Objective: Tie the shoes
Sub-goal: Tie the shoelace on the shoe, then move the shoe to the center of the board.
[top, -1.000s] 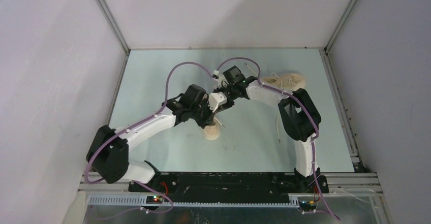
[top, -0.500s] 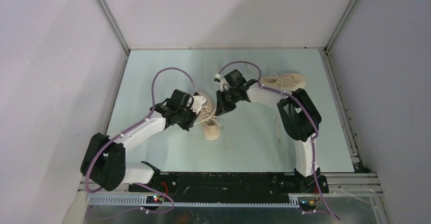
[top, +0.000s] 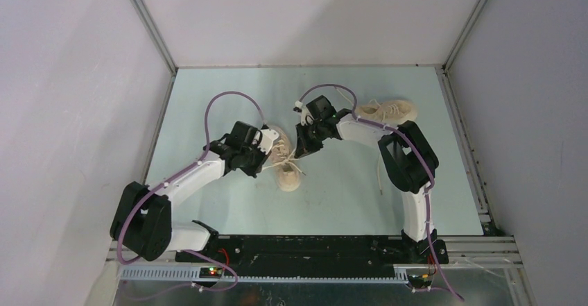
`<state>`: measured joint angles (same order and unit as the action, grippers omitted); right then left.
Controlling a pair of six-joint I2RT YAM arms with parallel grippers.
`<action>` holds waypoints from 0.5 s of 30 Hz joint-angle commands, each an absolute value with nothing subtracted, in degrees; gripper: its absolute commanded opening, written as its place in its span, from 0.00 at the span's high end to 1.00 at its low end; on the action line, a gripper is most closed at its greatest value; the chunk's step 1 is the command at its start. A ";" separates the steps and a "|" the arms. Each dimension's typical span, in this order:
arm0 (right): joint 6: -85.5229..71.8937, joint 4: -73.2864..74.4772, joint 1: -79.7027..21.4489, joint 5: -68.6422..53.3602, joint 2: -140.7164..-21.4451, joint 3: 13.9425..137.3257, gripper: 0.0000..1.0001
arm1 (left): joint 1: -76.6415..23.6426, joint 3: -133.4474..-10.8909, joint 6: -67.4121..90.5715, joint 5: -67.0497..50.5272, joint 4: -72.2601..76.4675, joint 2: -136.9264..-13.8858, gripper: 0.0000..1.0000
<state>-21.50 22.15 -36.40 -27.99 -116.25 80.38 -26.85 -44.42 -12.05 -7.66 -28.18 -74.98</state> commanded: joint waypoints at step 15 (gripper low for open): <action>-2.61 30.22 -30.37 -35.43 -100.43 79.60 0.31 | -20.78 -56.83 -17.29 -17.29 -42.02 -69.22 0.05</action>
